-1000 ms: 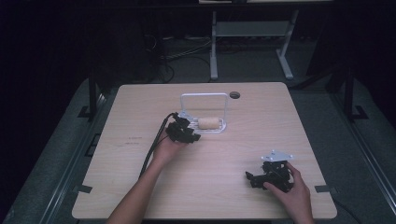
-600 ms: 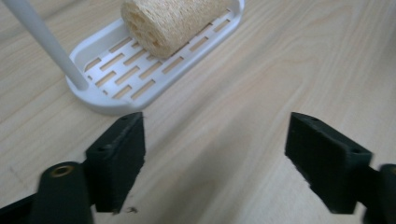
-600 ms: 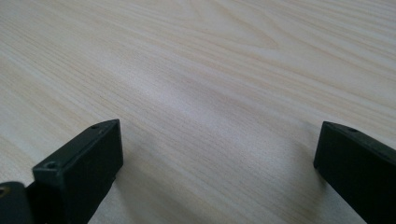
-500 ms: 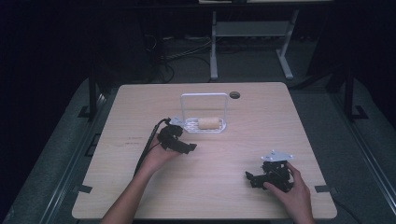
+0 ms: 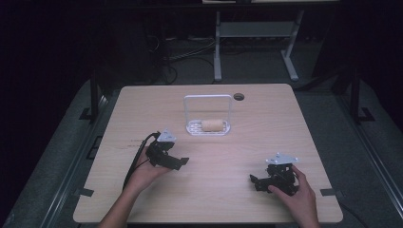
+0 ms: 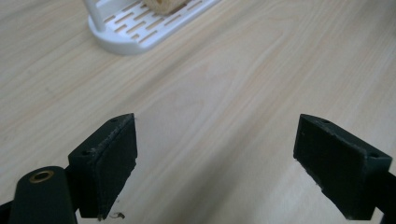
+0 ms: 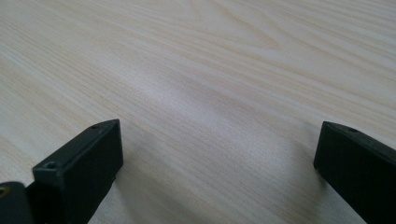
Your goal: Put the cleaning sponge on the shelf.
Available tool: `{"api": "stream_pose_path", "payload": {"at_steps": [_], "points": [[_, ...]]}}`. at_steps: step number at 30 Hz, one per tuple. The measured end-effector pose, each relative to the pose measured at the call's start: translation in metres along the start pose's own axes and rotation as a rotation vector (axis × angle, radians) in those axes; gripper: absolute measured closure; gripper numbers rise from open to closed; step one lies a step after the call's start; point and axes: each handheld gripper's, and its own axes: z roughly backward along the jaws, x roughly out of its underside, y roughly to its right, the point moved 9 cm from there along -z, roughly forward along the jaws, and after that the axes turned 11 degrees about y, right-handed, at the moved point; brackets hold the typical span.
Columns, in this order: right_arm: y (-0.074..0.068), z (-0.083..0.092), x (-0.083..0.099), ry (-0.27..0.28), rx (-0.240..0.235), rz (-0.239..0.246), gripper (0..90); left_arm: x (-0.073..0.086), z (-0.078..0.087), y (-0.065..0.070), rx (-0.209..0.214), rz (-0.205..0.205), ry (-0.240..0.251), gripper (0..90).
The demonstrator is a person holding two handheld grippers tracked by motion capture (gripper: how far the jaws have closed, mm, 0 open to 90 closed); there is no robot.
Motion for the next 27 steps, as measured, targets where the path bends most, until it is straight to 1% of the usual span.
{"api": "stream_pose_path", "payload": {"at_steps": [2,5,7,10,13,14,16,19,21,27], "points": [[0.000,0.000,0.000,0.000,0.000,0.000,0.9,0.005,0.006,0.001,-0.002,-0.003,0.004,13.3],[0.000,0.000,0.000,0.000,0.000,-0.001,0.9,0.014,0.017,0.003,-0.018,-0.008,0.018,13.3],[0.000,0.000,0.000,0.000,0.000,0.000,0.9,0.020,0.024,0.002,-0.031,-0.011,0.024,13.3],[0.000,0.000,0.000,0.000,0.000,0.001,0.9,0.030,0.033,0.003,-0.042,-0.002,0.038,13.3],[0.000,0.000,0.000,0.000,0.000,0.000,0.9,0.039,0.042,0.001,-0.062,-0.013,0.045,13.3],[0.000,0.000,0.000,-0.001,0.000,0.000,0.9,0.042,0.045,0.001,-0.066,-0.015,0.045,13.3],[0.000,0.000,0.000,-0.001,0.000,-0.002,0.9,0.049,0.050,0.000,-0.074,-0.005,0.047,13.3],[0.000,0.000,0.000,0.000,0.000,-0.003,0.9,0.062,0.055,0.000,-0.087,-0.001,0.032,13.2],[0.000,0.000,0.000,0.000,0.000,-0.003,0.9,0.068,0.058,-0.001,-0.096,-0.005,0.029,13.2],[0.000,0.000,0.000,-0.002,-0.001,-0.002,0.9,0.083,0.070,-0.004,-0.117,0.000,0.032,13.2]]}}
